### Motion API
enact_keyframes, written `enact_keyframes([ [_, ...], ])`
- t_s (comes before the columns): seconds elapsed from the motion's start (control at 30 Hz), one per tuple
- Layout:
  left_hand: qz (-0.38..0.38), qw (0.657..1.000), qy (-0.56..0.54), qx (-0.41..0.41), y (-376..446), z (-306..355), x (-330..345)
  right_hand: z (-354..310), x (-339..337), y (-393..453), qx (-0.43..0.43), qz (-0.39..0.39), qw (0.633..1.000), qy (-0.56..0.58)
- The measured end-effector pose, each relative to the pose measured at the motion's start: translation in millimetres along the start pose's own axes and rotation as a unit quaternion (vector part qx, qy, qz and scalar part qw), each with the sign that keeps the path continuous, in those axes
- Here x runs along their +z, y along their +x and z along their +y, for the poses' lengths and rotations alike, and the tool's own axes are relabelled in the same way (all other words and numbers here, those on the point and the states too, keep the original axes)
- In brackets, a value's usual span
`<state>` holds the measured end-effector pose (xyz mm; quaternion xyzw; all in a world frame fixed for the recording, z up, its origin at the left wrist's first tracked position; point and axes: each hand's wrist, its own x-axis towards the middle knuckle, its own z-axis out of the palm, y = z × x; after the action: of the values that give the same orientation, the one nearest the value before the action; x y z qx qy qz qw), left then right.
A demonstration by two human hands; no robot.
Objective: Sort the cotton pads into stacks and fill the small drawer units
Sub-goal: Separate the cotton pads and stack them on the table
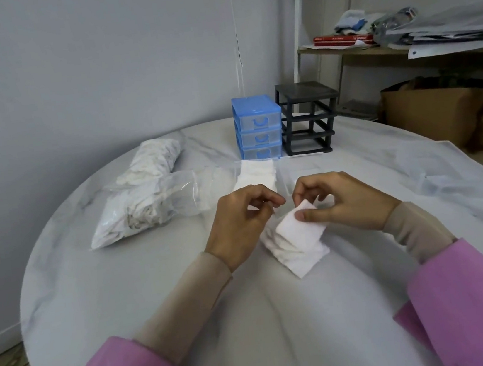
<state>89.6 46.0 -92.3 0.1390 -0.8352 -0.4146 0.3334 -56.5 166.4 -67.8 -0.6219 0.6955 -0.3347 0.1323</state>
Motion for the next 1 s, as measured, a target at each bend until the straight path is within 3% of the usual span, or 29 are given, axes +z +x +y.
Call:
enact_keyframes([
  [0.2, -0.052, 0.986, -0.140, -0.076, 1.0, 2.1, -1.2, -2.9, -0.8, 1.9, -0.021, 0.082, 0.990, 0.110],
  [0.27, -0.067, 0.990, -0.113, -0.054, 1.0, 3.2, -1.0, -6.8, 0.5, 2.5, -0.027, 0.102, 0.986, 0.129],
  [0.37, -0.021, 0.995, -0.092, -0.029, 3.2, 1.4, -3.7, -8.7, 1.0, 2.7, -0.013, 0.108, 0.981, 0.159],
  [0.47, 0.032, 0.990, -0.123, -0.053, 6.5, -2.3, -10.4, -5.4, 1.0, 2.8, -0.004, 0.102, 0.983, 0.154],
  [0.63, 0.100, 0.969, -0.192, -0.118, 9.6, -1.4, -16.2, -2.6, 3.1, 1.6, 0.006, 0.075, 0.995, 0.068],
  [0.77, 0.160, 0.955, -0.227, -0.103, 9.8, -0.1, -20.3, -4.3, 3.9, 0.0, 0.011, -0.023, 0.999, -0.023],
  [1.0, 0.115, 0.981, -0.153, -0.033, 7.9, -1.4, -20.6, -4.9, 10.2, 1.2, 0.017, -0.074, 0.995, -0.067],
])
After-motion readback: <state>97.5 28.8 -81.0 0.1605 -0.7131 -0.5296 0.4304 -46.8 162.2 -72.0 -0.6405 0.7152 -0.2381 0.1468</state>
